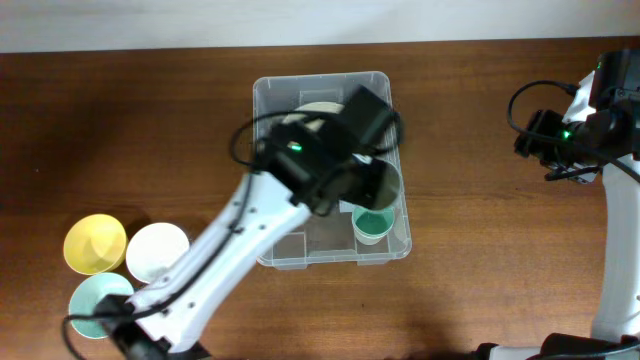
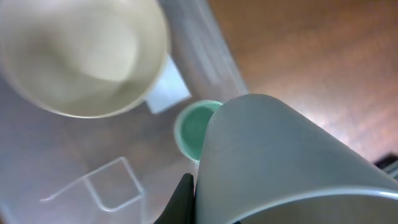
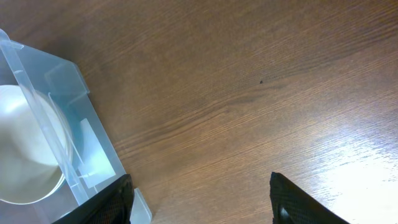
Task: Pack container
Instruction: 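Carry the grey cup into the container and lower it onto the green cup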
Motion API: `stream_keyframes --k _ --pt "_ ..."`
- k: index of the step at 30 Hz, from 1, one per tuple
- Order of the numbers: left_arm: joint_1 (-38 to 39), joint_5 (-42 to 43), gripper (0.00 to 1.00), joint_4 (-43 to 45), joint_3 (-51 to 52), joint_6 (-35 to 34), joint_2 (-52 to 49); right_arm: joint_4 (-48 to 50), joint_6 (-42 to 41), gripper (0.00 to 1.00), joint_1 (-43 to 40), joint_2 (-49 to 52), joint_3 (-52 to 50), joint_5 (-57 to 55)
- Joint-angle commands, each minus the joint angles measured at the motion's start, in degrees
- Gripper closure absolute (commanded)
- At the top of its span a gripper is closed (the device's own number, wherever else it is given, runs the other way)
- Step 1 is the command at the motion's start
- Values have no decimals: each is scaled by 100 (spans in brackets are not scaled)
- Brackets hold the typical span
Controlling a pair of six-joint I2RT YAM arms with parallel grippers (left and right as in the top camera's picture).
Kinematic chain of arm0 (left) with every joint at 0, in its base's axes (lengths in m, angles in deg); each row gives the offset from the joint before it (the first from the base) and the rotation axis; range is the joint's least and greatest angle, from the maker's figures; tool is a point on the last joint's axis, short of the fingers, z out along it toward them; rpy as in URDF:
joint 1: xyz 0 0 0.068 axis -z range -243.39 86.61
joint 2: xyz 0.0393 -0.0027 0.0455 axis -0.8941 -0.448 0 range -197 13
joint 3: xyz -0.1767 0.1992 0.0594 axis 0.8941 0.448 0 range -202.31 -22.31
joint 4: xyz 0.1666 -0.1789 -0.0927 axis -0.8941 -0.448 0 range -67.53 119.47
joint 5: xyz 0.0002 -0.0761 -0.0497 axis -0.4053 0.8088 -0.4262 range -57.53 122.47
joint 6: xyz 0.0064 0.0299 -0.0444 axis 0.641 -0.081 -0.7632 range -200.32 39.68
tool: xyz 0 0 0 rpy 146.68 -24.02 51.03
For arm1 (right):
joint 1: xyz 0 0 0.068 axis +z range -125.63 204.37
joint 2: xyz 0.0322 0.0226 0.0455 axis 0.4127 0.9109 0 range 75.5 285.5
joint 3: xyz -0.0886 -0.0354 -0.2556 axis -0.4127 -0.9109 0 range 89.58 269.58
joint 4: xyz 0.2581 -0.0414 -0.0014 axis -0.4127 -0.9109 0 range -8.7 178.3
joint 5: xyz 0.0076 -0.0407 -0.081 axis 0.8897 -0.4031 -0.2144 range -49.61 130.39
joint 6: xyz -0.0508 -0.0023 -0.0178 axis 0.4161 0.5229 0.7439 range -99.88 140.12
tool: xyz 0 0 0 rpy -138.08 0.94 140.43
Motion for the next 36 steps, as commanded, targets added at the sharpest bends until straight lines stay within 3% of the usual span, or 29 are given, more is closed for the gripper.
stream_keyframes --k 1,7,12,36 --pt "264 17 99 -17 22 -94 -472 -20 57 34 26 11 -24 11" --pt "273 -44 99 -144 22 -142 -841 -20 57 34 26 11 -24 11" --pt "273 -717 99 -291 22 -323 -852 -20 57 34 26 11 -24 9" --pt "-192 -192 99 -494 22 -380 -852 -42 57 34 26 11 -24 11"
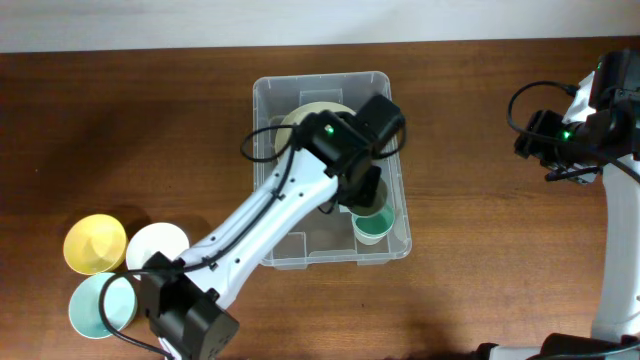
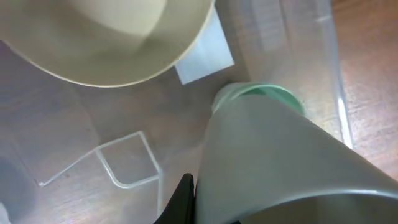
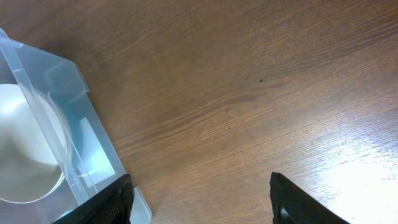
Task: Pack container
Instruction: 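Carry the grey cup into the container and lower it onto the green cup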
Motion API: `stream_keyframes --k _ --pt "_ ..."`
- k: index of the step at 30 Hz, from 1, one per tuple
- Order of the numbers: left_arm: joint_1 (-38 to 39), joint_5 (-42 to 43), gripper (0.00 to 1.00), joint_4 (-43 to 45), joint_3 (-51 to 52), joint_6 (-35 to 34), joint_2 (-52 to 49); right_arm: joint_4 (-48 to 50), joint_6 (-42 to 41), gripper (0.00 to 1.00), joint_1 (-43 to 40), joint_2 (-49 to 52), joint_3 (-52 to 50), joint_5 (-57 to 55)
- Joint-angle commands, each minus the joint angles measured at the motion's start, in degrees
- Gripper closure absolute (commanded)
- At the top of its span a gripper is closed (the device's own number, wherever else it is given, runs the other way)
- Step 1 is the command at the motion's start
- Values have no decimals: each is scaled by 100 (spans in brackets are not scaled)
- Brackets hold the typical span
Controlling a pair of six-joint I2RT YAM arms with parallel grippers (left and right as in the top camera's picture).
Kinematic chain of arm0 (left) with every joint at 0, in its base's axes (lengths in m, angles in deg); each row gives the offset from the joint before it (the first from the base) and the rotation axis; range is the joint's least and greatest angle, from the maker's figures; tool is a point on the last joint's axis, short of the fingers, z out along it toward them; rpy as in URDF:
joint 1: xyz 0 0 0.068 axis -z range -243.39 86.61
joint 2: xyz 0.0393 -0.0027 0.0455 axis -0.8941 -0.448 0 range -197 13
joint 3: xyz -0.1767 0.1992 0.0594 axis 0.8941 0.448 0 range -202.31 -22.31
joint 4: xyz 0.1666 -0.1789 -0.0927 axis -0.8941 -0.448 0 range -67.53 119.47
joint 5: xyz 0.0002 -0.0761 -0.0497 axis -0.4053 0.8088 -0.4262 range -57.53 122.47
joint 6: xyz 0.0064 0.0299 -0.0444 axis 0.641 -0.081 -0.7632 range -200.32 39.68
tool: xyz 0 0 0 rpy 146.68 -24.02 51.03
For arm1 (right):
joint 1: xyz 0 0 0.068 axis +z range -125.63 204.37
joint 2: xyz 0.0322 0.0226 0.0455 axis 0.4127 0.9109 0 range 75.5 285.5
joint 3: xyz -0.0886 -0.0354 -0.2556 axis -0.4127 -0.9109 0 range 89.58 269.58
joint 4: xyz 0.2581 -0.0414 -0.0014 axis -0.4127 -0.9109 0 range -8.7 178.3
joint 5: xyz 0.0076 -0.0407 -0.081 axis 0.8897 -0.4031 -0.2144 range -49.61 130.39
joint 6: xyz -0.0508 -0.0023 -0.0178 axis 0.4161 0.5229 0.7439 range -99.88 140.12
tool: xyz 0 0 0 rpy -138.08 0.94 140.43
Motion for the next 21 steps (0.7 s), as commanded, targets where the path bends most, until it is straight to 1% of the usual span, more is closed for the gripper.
stream_keyframes --k 1,6,12,21 --pt "7 92 100 24 -2 -68 24 -15 55 34 26 11 -24 13" --pt "28 103 99 33 -2 -70 -37 -15 55 34 26 11 -24 13" --pt "33 442 99 0 -2 -4 -275 -13 55 34 26 11 -24 13" --pt "140 433 99 13 -2 15 -275 -13 55 34 26 11 -24 13"
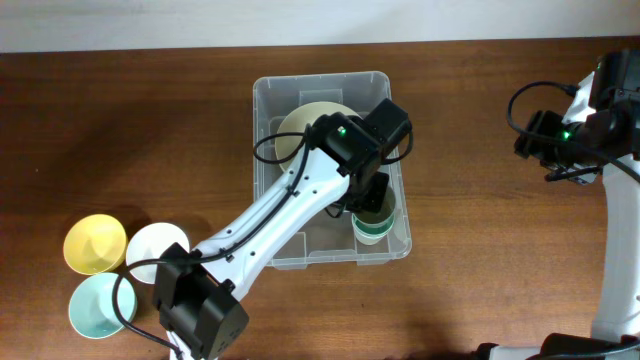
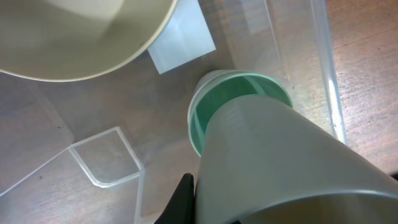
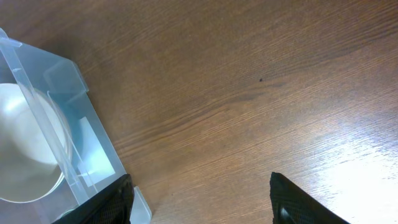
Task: Pack container
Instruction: 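Carry the grey cup into the container and lower it onto the green cup, then open the left gripper and withdraw it to the left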
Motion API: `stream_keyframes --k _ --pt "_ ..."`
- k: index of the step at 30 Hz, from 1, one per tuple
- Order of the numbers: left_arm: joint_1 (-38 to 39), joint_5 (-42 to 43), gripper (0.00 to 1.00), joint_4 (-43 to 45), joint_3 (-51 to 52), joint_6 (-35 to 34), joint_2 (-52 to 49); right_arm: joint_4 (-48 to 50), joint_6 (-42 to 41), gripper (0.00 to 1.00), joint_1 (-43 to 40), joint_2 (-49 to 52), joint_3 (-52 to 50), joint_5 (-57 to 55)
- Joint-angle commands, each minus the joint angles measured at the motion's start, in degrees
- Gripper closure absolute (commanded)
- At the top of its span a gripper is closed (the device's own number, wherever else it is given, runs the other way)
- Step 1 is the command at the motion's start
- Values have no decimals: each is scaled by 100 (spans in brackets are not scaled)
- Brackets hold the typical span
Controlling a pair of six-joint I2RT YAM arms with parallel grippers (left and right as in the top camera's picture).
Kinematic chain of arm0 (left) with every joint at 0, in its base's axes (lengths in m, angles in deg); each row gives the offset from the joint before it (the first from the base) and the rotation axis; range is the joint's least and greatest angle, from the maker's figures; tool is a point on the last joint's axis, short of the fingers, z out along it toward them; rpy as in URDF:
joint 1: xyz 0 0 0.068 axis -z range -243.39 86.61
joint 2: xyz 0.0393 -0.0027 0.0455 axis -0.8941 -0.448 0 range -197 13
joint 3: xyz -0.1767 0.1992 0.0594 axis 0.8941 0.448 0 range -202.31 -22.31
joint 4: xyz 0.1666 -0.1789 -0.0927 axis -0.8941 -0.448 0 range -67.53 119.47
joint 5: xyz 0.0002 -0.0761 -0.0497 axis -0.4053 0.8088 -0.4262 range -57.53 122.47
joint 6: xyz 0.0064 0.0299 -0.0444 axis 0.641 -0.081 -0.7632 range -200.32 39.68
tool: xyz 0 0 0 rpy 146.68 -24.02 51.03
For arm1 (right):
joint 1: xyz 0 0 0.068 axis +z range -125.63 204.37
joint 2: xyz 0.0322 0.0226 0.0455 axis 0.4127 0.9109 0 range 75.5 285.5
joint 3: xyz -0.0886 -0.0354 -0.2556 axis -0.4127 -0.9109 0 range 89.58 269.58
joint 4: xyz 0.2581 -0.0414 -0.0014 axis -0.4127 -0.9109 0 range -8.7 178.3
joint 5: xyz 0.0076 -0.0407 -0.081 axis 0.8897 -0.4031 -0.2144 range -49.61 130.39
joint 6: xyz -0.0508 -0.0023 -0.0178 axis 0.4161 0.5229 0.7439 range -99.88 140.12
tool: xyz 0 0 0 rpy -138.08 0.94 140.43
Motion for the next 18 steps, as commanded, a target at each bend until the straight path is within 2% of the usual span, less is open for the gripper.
stream_keyframes --k 1,3,5,8,13,15,18 --pt "35 85 84 -11 -2 13 2 -2 52 34 26 11 -24 13" --pt "33 83 39 -26 -2 13 2 -2 52 34 26 11 -24 13" --pt "33 79 29 -28 -4 13 2 -2 52 34 26 11 -24 13" --pt "-28 11 29 -50 -26 13 9 -2 52 34 26 11 -24 13" --pt "-579 -1082 29 -706 -496 -2 289 -2 52 35 26 11 -24 13" --pt "-1132 -1552 28 -931 -673 -105 636 -2 52 34 26 11 -24 13" --pt "-2004 -1620 28 -994 -678 -216 1115 -4 52 34 26 11 -24 13"
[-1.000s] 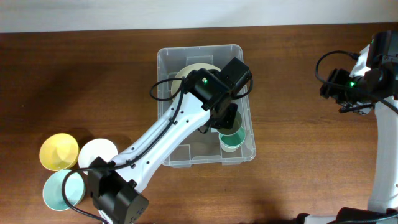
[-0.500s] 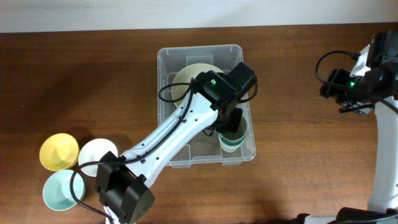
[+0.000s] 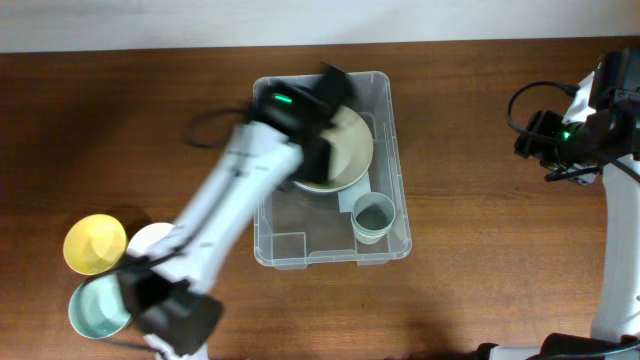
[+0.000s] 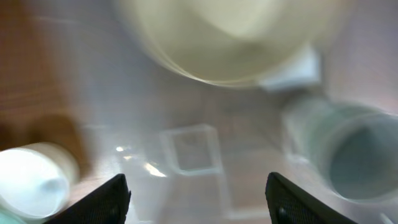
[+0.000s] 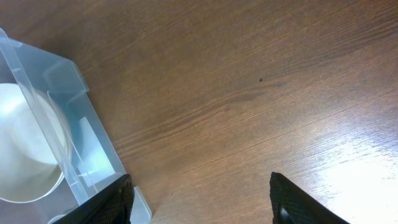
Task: Pack container
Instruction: 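Open the left gripper and withdraw it to the left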
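A clear plastic container (image 3: 300, 245) stands mid-table. Inside it a cream bowl (image 3: 345, 150) lies at the back, and at the front right a grey cup (image 3: 373, 214) sits nested in a green cup whose rim just shows around it. My left gripper (image 4: 199, 202) hangs open and empty over the container floor; its view is blurred by motion, with the cream bowl (image 4: 230, 37) above and the grey cup (image 4: 354, 155) at the right. My right gripper (image 5: 202, 205) is open over bare table to the right of the container (image 5: 68, 143).
A yellow bowl (image 3: 95, 243), a white bowl (image 3: 152, 240) and a teal bowl (image 3: 90, 305) sit together at the front left of the table. The left arm crosses from there to the container. The right arm (image 3: 565, 135) stays at the far right edge.
My left gripper has opened and let go of the grey cup, which now stands inside the green cup. The gripper has moved back and left, over the cream bowl's side of the container.
My left gripper held the grey cup above the container, next to the green cup. Then it held it lower, over the green cup, then with its base in that cup. Now the cup is nested there and the gripper is open. The right arm has stayed still.
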Motion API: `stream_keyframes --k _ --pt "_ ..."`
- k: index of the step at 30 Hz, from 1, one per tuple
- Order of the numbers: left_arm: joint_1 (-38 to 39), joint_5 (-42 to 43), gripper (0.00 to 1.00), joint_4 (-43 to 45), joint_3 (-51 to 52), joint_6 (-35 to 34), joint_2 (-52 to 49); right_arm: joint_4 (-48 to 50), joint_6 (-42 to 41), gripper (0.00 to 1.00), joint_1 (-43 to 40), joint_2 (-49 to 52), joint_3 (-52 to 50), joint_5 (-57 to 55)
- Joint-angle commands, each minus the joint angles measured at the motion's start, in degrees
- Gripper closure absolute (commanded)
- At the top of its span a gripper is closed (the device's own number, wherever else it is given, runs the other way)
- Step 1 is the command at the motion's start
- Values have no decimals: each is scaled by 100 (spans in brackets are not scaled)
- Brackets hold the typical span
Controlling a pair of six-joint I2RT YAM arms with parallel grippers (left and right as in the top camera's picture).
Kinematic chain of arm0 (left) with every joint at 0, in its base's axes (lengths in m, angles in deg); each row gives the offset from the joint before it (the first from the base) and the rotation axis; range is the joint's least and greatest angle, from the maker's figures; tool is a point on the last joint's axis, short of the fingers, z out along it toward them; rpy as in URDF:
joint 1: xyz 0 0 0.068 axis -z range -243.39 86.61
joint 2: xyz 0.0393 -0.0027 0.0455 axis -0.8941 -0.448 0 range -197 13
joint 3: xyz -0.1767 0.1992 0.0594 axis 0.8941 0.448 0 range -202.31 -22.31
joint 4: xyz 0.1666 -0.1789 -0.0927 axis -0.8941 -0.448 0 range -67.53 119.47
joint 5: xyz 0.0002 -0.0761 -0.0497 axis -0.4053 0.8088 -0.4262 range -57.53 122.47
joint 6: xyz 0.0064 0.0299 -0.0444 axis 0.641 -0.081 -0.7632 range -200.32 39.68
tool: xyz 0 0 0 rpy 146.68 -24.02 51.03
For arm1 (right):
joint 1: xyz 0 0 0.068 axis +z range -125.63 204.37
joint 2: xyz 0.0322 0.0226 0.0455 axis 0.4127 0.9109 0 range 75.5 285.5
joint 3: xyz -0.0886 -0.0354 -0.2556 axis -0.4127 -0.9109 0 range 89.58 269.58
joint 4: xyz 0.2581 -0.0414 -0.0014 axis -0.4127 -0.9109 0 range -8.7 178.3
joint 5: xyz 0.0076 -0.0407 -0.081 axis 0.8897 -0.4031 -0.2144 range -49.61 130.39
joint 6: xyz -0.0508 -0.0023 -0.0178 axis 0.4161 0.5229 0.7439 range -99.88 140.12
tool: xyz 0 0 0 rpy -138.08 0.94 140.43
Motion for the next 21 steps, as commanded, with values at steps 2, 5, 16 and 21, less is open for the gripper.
stream_keyframes --k 2,5,16,21 --pt "-1615 -597 27 -240 -225 -321 1080 -2 52 34 26 11 -24 11" --pt "-2800 -590 28 -564 -162 -356 1272 0 52 34 26 11 -24 9" --pt "-3471 81 27 942 3292 -358 1272 0 52 34 26 11 -24 9" --pt "-3471 238 27 1674 4492 -358 1272 0 52 34 26 11 -24 9"
